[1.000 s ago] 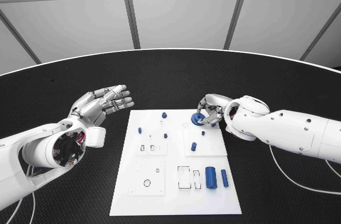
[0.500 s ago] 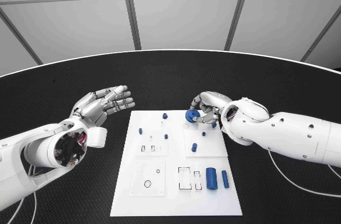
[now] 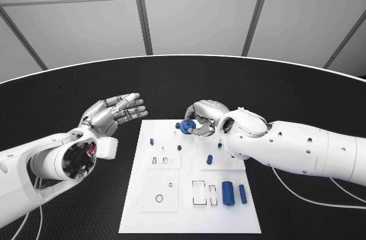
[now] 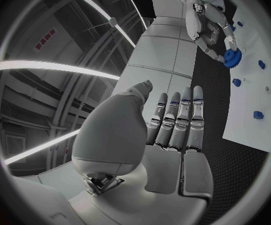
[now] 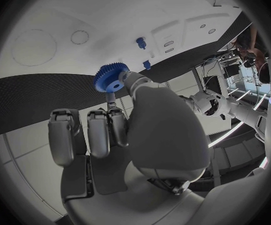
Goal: Assemble the parts on the task board
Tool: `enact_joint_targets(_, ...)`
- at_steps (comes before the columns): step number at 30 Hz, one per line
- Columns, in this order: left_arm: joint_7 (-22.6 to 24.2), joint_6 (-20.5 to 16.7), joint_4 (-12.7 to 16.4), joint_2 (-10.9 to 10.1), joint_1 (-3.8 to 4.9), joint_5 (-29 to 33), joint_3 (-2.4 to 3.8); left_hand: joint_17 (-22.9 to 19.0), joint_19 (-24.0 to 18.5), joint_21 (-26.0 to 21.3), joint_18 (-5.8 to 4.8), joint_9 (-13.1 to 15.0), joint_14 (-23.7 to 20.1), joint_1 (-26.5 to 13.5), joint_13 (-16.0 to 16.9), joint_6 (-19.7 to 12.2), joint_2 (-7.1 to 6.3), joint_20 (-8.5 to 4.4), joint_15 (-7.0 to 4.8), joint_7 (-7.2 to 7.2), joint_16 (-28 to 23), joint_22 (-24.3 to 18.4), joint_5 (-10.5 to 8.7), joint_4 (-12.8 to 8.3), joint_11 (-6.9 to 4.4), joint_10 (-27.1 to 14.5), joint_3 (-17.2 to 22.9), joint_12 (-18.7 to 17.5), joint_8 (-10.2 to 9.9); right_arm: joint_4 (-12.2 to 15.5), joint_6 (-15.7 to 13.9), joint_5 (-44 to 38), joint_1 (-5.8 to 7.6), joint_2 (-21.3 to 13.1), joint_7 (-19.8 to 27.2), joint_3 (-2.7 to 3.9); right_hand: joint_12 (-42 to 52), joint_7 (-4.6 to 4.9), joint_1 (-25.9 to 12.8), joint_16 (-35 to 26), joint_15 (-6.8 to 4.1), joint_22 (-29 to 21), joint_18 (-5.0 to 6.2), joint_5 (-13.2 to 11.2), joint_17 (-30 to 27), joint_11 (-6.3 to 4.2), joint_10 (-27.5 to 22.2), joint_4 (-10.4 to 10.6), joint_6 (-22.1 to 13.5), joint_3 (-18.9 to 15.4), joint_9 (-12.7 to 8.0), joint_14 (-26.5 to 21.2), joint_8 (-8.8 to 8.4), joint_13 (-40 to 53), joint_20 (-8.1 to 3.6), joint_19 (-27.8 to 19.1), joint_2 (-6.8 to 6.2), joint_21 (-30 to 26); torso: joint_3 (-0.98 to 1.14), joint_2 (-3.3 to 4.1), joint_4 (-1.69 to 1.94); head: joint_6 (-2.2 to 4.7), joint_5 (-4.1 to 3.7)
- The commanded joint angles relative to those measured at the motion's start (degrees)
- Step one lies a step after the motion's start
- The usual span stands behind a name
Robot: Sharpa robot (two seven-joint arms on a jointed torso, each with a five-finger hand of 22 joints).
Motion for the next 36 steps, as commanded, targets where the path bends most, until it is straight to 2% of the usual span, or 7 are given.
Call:
enact_joint_targets(1,-0.02,0.0,0.02,0.08,0.0,0.0,0.0,0.06,0.09,0.38,0.58,-0.06,-0.28,-0.09,-0.03,-0.08,-0.66,-0.01,0.04,2.83,-0.22,0.1,-0.36,-0.03,0.27,-0.17,0.27,-0.19,-0.28,-1.83,0.14,-0.17,-0.01,2.88,-0.03,-0.03,0.16,-1.42,-0.05,0.1,-0.26,15.1,-0.86,0.08,8.57,-0.32,2.13,0.12,4.06,0.37,0.65,4.79,0.7,10.57,-0.38,6.16,0.25,0.15,0.0,0.17,0.07,0.12,0.22)
enact_joint_targets(2,-0.02,0.0,0.04,0.1,0.0,0.0,0.0,0.06,0.09,0.38,0.58,-0.06,-0.28,-0.09,-0.03,-0.08,-0.66,-0.01,0.04,2.83,-0.22,0.1,-0.36,-0.03,0.27,-0.17,0.27,-0.19,-0.28,-2.44,0.18,-0.21,-0.01,3.6,-0.01,-0.04,0.16,-1.42,-0.05,0.1,-0.26,15.1,-0.86,0.08,8.57,-0.32,2.13,0.12,4.06,0.37,0.65,4.79,0.7,10.57,-0.38,6.16,0.25,0.15,0.08,0.19,0.04,0.15,0.3)
enact_joint_targets(6,-0.04,-0.01,0.09,0.18,0.01,0.0,0.0,0.06,0.09,0.38,0.58,-0.06,-0.28,-0.09,-0.03,-0.08,-0.66,-0.01,0.04,2.83,-0.22,0.1,-0.36,-0.03,0.27,-0.17,0.27,-0.19,-0.28,-4.34,0.38,-0.31,-0.01,5.9,0.2,-0.06,0.17,-1.4,-0.27,0.11,-0.25,15.1,-0.86,0.1,8.61,-0.31,2.13,0.14,4.03,0.52,0.65,4.8,0.66,10.58,-0.39,6.16,0.3,0.15,-0.02,0.21,0.17,0.18,0.04)
enact_joint_targets(12,-0.09,0.08,0.06,0.39,0.01,0.0,0.0,0.08,0.06,0.42,0.58,-0.07,-0.27,-0.12,-0.03,-0.11,-0.7,-0.01,0.05,2.87,-0.25,0.11,-0.38,-0.05,0.29,-0.21,0.32,-0.24,-0.31,-6.53,1.06,-0.35,-0.02,8.41,0.65,-0.28,0.19,-1.4,-0.36,0.13,-0.25,15.1,-0.86,0.1,8.66,-0.3,2.15,0.15,4.03,0.56,0.66,4.81,0.66,10.6,-0.39,6.16,0.3,0.15,0.1,0.15,0.0,0.19,0.08)
enact_joint_targets(16,-0.1,0.1,0.04,0.49,0.01,0.0,0.01,0.09,0.05,0.44,0.58,-0.08,-0.27,-0.17,-0.04,-0.14,-0.73,-0.01,0.06,2.91,-0.26,0.11,-0.39,-0.05,0.32,-0.26,0.33,-0.27,-0.34,-7.61,1.8,-0.36,-0.02,9.47,0.8,-0.51,0.14,-1.4,-0.42,0.14,-0.25,15.1,-0.86,0.1,8.67,-0.3,2.11,0.15,4.01,0.57,0.66,4.81,0.64,10.56,-0.39,6.16,0.28,0.15,0.14,0.18,0.07,0.16,0.18)
enact_joint_targets(30,-0.1,0.06,-0.06,0.41,0.01,0.0,0.01,0.09,0.05,0.44,0.58,-0.08,-0.27,-0.17,-0.04,-0.14,-0.73,-0.01,0.06,2.91,-0.26,0.11,-0.39,-0.05,0.32,-0.26,0.33,-0.27,-0.34,-8.67,4.62,-0.37,-0.04,10.03,0.59,-1.23,0.17,-1.38,-0.58,0.13,-0.25,15.1,-0.86,0.09,8.66,-0.29,2.13,0.11,3.93,0.63,0.65,4.81,0.58,10.59,-0.39,6.16,0.19,0.15,0.24,0.2,-0.09,-0.11,0.34)
enact_joint_targets(36,-0.11,0.07,-0.09,0.41,0.01,0.0,0.01,0.09,0.05,0.44,0.58,-0.08,-0.27,-0.17,-0.04,-0.14,-0.73,-0.01,0.06,2.91,-0.26,0.11,-0.39,-0.05,0.32,-0.26,0.33,-0.27,-0.34,-8.88,4.76,-0.37,-0.04,9.78,0.07,-1.3,0.14,-1.35,-0.79,0.12,-0.23,15.1,-0.86,0.08,8.63,-0.27,2.1,0.1,3.86,0.68,0.65,4.81,0.53,10.57,-0.39,6.16,0.1,0.15,0.23,0.19,0.02,-0.17,0.26)
